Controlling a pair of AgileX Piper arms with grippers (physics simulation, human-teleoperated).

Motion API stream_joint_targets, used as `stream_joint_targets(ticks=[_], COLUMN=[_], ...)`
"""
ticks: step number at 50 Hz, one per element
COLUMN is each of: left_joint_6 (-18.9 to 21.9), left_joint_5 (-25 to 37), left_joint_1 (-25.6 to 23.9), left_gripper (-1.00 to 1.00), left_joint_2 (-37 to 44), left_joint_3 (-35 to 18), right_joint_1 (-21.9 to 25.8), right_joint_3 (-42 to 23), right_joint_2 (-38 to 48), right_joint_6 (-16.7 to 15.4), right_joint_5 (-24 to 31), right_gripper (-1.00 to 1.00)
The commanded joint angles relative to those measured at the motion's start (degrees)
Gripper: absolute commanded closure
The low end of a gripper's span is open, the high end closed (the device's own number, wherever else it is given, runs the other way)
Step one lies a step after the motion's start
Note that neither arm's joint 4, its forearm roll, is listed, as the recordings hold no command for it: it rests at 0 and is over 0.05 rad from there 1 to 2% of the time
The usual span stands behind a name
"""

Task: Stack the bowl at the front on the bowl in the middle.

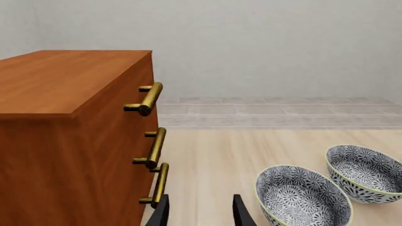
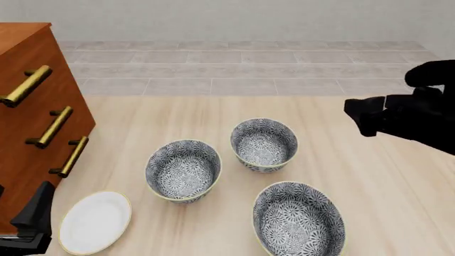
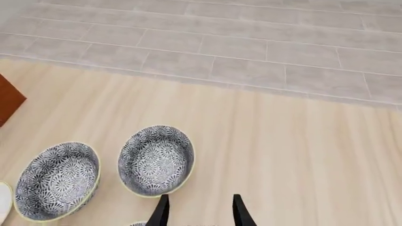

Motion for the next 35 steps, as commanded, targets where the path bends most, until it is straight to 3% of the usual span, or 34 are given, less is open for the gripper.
stream_joint_targets(ticks=[1,15,35], left_joint_6=[0.0,0.0,0.0], left_joint_5=[0.0,0.0,0.0], left_joint_1=[0.0,0.0,0.0], left_gripper=[-1.00,-1.00,-1.00], left_joint_2=[0.0,0.0,0.0], left_joint_3=[0.0,0.0,0.0], right_joint_1=[1.9,3.0,1.7], right_joint_3=[-5.5,-9.4,-8.3], right_joint_2=[6.2,11.1,19.4], right_joint_6=[0.5,3.4,4.9], right_joint_5=[3.7,4.8,-3.3], right_gripper=[-1.00,-1.00,-1.00])
